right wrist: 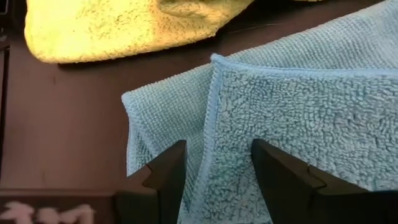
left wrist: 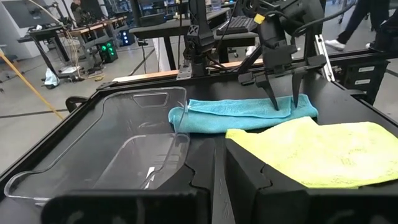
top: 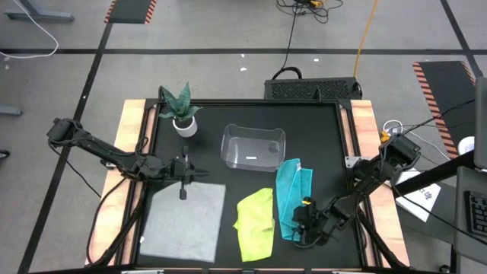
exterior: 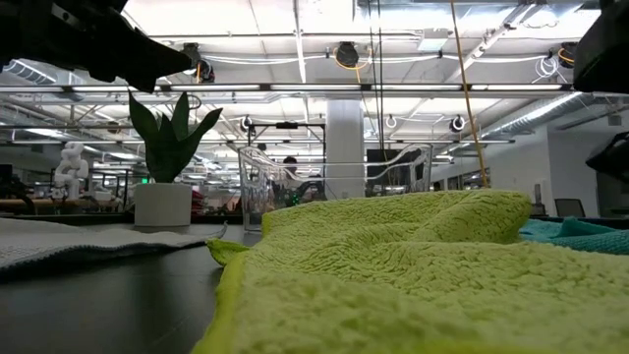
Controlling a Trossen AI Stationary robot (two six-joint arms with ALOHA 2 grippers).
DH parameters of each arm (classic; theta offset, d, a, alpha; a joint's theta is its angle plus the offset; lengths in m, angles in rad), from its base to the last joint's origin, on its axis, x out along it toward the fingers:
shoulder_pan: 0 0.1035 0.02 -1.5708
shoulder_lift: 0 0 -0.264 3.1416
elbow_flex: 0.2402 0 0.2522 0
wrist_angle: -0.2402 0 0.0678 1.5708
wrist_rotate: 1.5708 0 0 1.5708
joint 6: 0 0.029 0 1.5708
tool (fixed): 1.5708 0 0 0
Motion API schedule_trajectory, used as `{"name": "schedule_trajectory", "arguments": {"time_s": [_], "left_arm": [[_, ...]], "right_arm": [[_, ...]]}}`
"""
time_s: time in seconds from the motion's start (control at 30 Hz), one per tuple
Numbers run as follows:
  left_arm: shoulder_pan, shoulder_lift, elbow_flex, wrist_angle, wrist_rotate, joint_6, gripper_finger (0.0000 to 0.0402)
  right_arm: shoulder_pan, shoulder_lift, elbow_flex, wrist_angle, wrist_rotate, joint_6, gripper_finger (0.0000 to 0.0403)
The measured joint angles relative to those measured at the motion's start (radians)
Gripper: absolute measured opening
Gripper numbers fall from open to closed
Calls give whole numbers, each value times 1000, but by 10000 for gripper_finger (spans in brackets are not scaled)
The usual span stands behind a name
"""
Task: Fold microfiber towels
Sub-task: Fold the blue towel
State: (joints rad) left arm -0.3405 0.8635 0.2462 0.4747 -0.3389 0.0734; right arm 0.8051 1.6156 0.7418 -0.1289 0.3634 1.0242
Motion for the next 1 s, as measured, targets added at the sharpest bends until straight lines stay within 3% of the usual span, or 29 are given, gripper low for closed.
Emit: {"name": "schedule_trajectory", "arguments": {"time_s": [0.13, 0.3, 0.53, 1.0], "left_arm": [[0, 0, 0, 0, 0, 0, 37], [0, 0, 0, 1, 0, -4, 37], [-1, 0, 0, 0, 0, -17, 37], [-1, 0, 0, -8, 7, -27, 37]], "right_arm": [[0, -8, -1, -20, 34, 19, 120], [0, -8, -1, -32, 64, -3, 14], [41, -55, 66, -116, 145, -6, 3], [194, -60, 103, -168, 342, 221, 1]]}}
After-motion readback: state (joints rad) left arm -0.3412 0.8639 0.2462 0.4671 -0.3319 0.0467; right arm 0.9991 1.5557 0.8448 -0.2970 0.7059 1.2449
